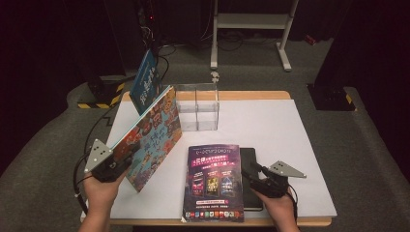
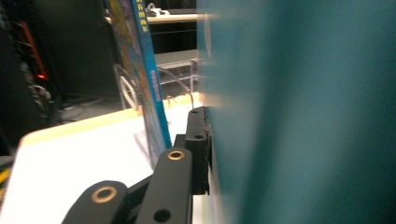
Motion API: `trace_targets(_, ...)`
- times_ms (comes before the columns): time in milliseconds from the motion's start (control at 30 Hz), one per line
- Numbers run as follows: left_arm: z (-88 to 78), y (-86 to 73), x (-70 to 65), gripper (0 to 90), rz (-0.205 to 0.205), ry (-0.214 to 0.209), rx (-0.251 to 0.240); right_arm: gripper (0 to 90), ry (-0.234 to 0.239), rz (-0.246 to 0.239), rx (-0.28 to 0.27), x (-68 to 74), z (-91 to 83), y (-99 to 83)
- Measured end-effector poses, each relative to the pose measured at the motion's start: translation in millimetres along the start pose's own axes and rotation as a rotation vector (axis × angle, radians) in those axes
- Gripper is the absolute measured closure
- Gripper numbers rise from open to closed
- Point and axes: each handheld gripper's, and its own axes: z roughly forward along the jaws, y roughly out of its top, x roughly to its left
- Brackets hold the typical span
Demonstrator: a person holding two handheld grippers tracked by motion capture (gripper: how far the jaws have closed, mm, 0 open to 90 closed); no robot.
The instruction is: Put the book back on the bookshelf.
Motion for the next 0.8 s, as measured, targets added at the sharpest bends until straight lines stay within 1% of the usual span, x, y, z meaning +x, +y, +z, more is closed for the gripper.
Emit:
trace_targets(33, -0.1, 0.1, -0.5, 79.4, 0.006, -0.004, 0.004, 48.5, 0.0, 0.0, 0.0, 0.1, -0.2, -0.2)
trace_targets(167, 0.5, -0.8, -1.9, 80.8, 0.003, -0.004, -0.008, 48.5, 0.001, 0.002, -0.002, 0.4, -0.3, -0.4)
trace_targets(233, 1.4, -0.1, -1.4, 81.0, -0.017, 0.004, -0.016, 48.5, 0.002, -0.001, -0.001, 0.7, -0.1, -0.4)
trace_targets(267, 1.6, 0.3, -0.6, 81.0, -0.016, 0.004, -0.016, 48.5, 0.002, -0.002, 0.0, 0.8, -0.1, -0.4)
trace_targets(300, 2.2, 1.1, 0.1, 81.1, -0.027, 0.007, -0.02, 48.5, 0.002, -0.002, 0.0, 0.9, -0.1, -0.4)
trace_targets(500, 7.9, 7.3, 1.6, 81.3, -0.043, 0.013, -0.024, 48.6, 0.007, -0.003, -0.007, 1.3, -0.7, 0.6)
trace_targets(633, 13.0, 12.5, -3.8, 81.4, -0.023, 0.02, -0.019, 48.8, 0.006, 0.001, -0.013, 0.1, -2.1, 1.2)
trace_targets(667, 14.1, 14.2, -6.5, 81.4, -0.015, 0.02, -0.024, 48.8, 0.006, 0.002, -0.014, -0.2, -2.4, 1.4)
trace_targets(733, 15.4, 18.0, -9.3, 81.5, 0.003, 0.024, -0.018, 48.9, 0.007, 0.001, -0.018, -0.7, -3.5, 1.8)
trace_targets(800, 15.2, 22.7, -10.0, 81.5, 0.002, 0.026, -0.023, 48.9, 0.008, 0.002, -0.021, -1.1, -4.2, 2.2)
